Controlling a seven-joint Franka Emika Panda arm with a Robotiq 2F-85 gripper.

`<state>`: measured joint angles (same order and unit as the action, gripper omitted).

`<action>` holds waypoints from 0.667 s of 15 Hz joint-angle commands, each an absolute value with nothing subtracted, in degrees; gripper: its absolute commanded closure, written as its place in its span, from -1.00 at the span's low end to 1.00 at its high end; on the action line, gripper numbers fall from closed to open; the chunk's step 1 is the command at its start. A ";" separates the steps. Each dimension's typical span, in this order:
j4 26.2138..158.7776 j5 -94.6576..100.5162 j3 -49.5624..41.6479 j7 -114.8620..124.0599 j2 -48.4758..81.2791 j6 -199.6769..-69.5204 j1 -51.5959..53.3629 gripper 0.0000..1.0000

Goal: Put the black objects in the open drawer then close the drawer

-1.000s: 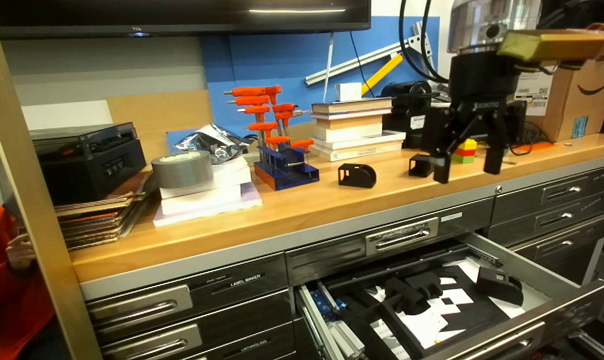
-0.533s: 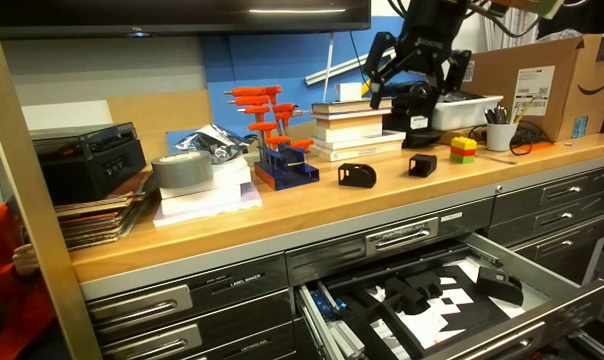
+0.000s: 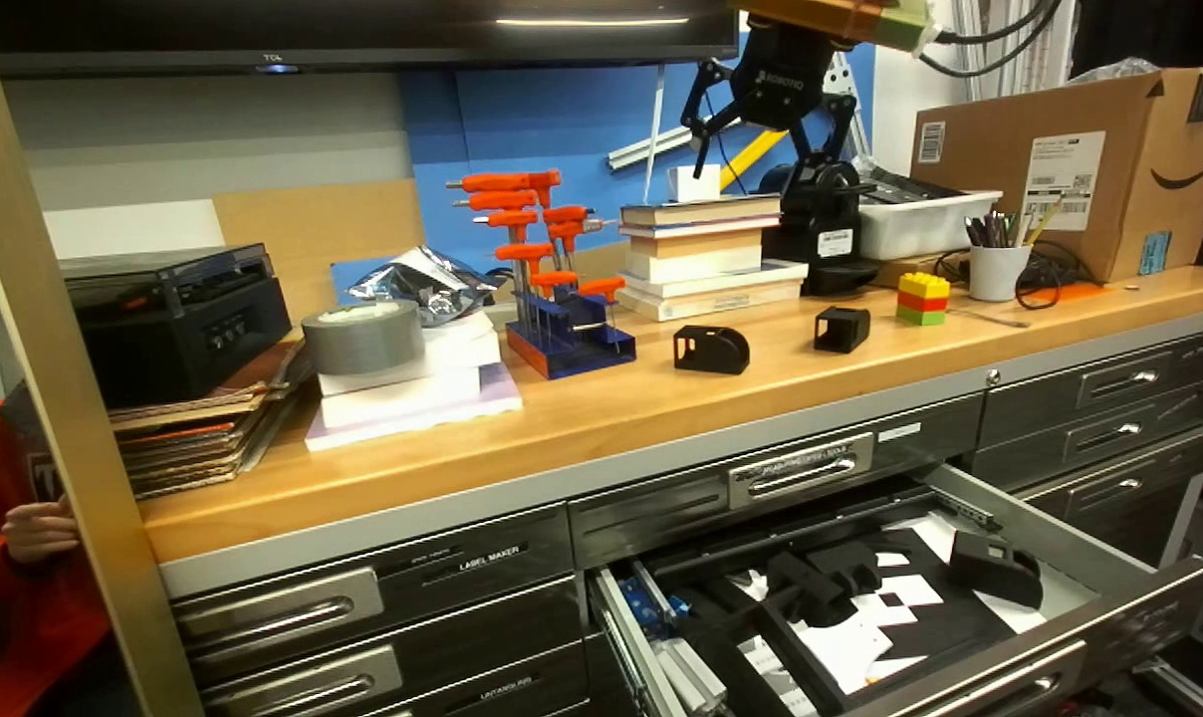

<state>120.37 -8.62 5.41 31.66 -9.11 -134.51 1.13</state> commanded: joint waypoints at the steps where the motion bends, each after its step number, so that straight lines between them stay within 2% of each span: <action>1: 112.90 -1.11 5.02 43.56 -2.60 -135.13 -1.59 -1.00; 10: 107.01 4.02 -0.80 55.22 6.94 -128.30 -1.69 -1.00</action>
